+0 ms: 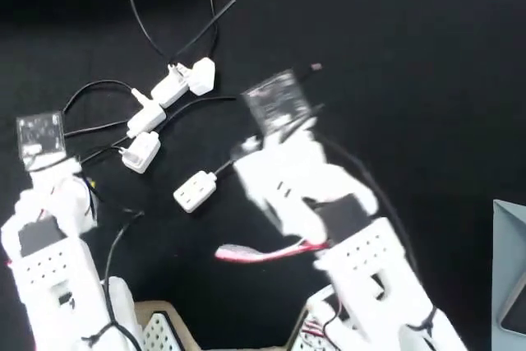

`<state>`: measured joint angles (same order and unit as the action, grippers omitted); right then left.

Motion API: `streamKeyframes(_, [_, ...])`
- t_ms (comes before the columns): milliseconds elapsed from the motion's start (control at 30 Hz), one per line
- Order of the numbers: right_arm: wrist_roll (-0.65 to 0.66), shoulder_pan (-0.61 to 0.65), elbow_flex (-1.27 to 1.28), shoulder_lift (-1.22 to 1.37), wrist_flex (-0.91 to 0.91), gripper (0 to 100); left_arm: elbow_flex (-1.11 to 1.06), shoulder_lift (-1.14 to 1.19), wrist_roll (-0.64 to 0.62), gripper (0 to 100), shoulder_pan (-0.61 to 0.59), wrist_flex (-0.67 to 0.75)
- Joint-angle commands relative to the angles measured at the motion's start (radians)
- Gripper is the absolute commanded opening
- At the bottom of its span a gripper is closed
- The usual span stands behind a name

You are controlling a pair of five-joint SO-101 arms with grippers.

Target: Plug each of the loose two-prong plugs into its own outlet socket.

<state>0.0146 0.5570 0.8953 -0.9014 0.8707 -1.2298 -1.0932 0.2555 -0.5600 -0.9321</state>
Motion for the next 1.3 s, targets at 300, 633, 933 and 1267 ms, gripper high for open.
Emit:
streamKeyframes(300, [-0.018, 0.262, -0.015, 0.372, -0.316, 1.1, -0.163, -0.147, -0.034, 4, -0.016, 0.046])
streamKeyframes(633, [-0.017, 0.269, 0.027, 0.516, -0.488, 1.1, -0.179, -0.17, -0.032, 4, -0.016, 0.046])
streamKeyframes(933, [-0.017, 0.279, 0.087, 0.522, -0.523, 1.1, -0.179, -0.17, -0.032, 4, -0.016, 0.044])
streamKeyframes(1267, [-0.017, 0.281, 0.168, 0.524, -0.664, 1.1, -0.179, -0.17, -0.032, 4, -0.016, 0.043])
